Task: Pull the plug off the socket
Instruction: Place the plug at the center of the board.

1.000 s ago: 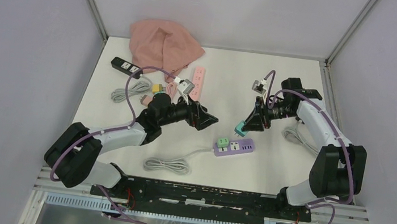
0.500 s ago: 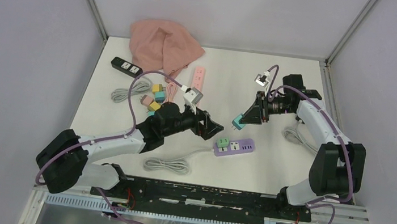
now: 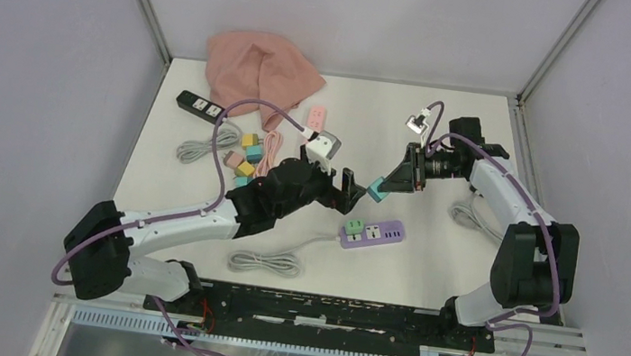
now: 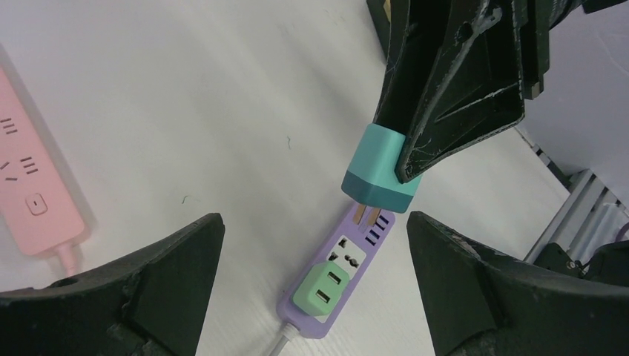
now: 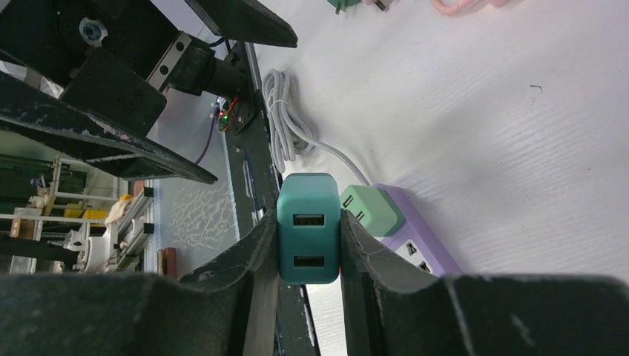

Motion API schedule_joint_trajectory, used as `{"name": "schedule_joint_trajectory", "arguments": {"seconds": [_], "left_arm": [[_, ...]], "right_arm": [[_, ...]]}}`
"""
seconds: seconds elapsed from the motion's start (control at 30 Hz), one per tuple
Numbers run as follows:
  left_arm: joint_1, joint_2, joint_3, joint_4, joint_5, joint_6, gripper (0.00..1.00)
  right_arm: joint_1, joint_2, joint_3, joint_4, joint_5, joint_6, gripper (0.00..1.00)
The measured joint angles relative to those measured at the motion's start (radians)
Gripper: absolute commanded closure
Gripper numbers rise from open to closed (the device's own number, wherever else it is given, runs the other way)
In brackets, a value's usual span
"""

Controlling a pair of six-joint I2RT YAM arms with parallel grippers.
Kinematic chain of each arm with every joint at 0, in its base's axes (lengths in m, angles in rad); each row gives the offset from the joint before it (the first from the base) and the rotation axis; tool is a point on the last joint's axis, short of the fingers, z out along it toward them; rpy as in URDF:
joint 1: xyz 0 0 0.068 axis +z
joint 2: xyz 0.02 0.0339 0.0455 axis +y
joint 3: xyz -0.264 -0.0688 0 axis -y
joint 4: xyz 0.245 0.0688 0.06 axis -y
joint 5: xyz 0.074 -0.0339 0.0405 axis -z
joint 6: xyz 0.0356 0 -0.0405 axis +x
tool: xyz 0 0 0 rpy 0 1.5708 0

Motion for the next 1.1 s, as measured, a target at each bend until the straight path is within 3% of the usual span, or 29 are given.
{"name": "schedule_joint_trajectory", "arguments": {"seconds": [0.5,0.63,0.77,0.97,1.1], "left_arm": [[-0.076,0.155,0.152,-0.098,-0.06,-0.005,0.0],[-0.079,0.196,0.184,-0.1,-0.059,-0.005,0.04],[-0.079,0.252,0.229,-0.126,-0.06,-0.005,0.1],[-0.079,0.316,0.293,-0.176,-0.055,0.0,0.28],[-0.079,0.334,0.306,-0.198,-0.037,0.001,0.47]], "right_arm": [[-0.002,0.038,-0.012,0.106,0.001,0.174,0.99],[-0.002,0.047,-0.012,0.108,0.001,0.188,0.99],[-0.002,0.049,-0.012,0.108,0.0,0.196,0.99],[-0.002,0.049,-0.012,0.108,0.001,0.2,0.99],[-0.002,0.049,-0.012,0.108,0.0,0.201,0.99]]}}
